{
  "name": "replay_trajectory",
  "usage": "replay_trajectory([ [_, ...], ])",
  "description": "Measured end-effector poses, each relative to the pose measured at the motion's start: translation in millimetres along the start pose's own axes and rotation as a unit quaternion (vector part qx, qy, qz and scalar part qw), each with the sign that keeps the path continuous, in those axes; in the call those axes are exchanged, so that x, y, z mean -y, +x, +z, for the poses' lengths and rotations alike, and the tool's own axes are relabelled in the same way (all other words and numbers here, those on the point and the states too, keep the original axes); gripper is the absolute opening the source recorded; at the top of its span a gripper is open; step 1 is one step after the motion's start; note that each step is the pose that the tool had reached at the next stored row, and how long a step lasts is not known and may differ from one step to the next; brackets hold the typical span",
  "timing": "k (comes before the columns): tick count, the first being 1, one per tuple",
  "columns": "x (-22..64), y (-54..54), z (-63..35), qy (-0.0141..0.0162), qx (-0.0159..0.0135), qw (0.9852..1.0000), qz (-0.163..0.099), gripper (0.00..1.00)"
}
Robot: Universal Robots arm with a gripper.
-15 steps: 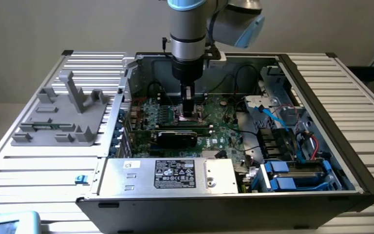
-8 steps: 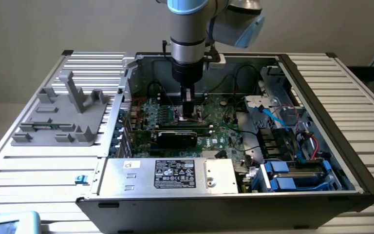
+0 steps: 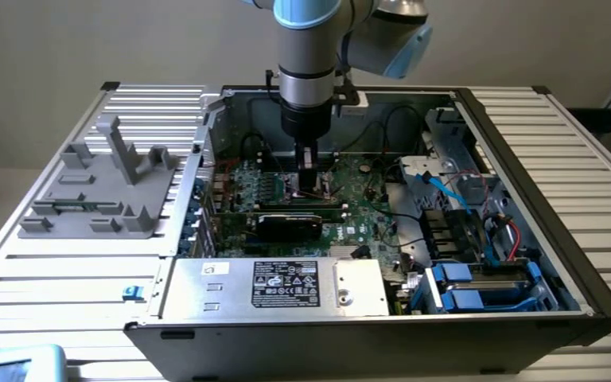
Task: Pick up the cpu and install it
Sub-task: 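Place the cpu into insertion slot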
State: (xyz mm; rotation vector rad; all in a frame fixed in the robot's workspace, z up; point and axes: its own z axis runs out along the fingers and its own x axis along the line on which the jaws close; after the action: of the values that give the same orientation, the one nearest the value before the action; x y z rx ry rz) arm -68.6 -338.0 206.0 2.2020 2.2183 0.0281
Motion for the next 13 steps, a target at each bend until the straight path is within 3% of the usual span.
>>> replay_trajectory([
  [13, 0.0, 2.8, 0.8, -0.0011, 0.0008, 1.0, 0.0, 0.56],
])
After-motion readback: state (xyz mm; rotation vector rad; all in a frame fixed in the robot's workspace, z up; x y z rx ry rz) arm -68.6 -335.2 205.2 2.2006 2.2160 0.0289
